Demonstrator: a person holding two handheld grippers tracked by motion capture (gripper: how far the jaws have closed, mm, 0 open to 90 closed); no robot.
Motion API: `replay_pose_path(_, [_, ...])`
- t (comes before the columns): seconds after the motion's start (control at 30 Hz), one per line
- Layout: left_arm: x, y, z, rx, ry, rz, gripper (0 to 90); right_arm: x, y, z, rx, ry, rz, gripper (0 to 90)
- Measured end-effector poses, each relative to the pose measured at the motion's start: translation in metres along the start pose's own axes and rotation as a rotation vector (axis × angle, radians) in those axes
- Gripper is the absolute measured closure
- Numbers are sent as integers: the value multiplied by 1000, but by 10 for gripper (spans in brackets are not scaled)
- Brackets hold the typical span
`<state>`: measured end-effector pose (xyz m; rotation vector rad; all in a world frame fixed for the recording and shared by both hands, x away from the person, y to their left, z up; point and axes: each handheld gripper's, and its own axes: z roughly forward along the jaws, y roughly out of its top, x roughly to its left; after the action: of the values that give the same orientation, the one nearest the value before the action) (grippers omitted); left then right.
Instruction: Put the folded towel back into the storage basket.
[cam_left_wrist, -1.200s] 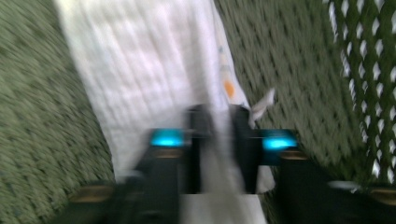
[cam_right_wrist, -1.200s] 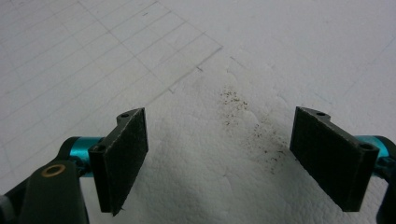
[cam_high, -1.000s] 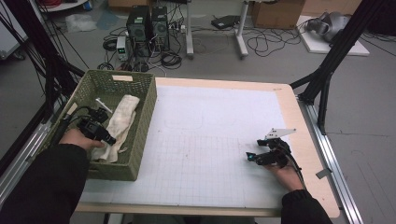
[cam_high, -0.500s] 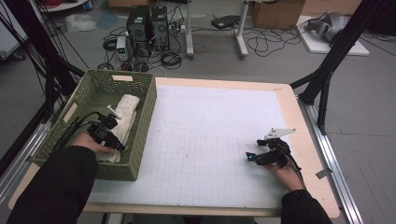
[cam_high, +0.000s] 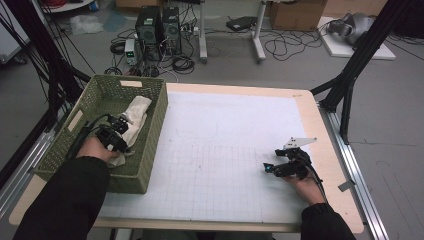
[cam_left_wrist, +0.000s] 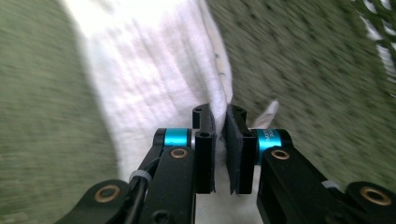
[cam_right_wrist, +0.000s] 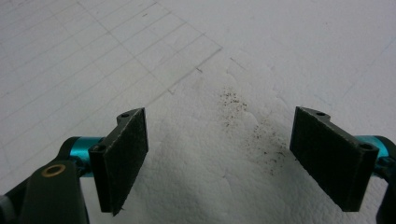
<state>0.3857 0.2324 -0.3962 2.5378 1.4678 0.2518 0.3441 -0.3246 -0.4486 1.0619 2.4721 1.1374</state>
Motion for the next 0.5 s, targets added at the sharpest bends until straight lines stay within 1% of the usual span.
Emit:
replay_pose_path(0.03, [0, 0, 0, -8, -3, 2, 792, 0, 0, 0, 0, -1, -2, 189])
replay_pose_path(0.07, [1, 0, -1, -10, -25, -19, 761, 0, 0, 0, -1, 0, -3, 190])
replay_pose_path(0.1, [2, 1, -2, -11, -40, -23, 717, 0, 0, 0, 0, -1, -4, 190])
replay_pose_path(0.13, [3, 1, -6, -24, -40, -22, 691, 0, 0, 0, 0, 1, -5, 190])
replay_pose_path(0.17, [5, 0, -10, -36, -53, -37, 663, 0, 0, 0, 0, 2, -5, 190])
replay_pose_path(0.2, [7, 0, -13, -49, -73, -59, 610, 0, 0, 0, 0, 3, -2, 190])
replay_pose_path(0.23, [9, -1, -16, -69, -79, -69, 595, 0, 0, 0, 2, 4, -3, 190])
replay_pose_path(0.27, [10, -2, -18, -79, -83, -77, 592, 0, 0, 0, 1, 5, -1, 191])
replay_pose_path(0.33, [12, -3, -19, -54, -104, -92, 566, 0, 0, 0, 4, 5, -5, 191])
replay_pose_path(0.37, [12, -4, -19, -56, -109, -86, 569, 0, 0, 0, 5, 4, -5, 190])
replay_pose_path(0.4, [13, -6, -20, -54, -113, -82, 599, 0, 0, 0, 5, 4, -6, 190])
replay_pose_path(0.43, [13, -7, -19, -44, -132, -75, 658, 0, 0, 0, 3, 6, -4, 191])
replay_pose_path(0.47, [14, -9, -19, -38, -161, -68, 715, 0, 0, 0, 4, 6, -4, 191])
replay_pose_path(0.5, [14, -11, -18, -36, -183, -62, 798, 0, 0, 0, 4, 6, -4, 191])
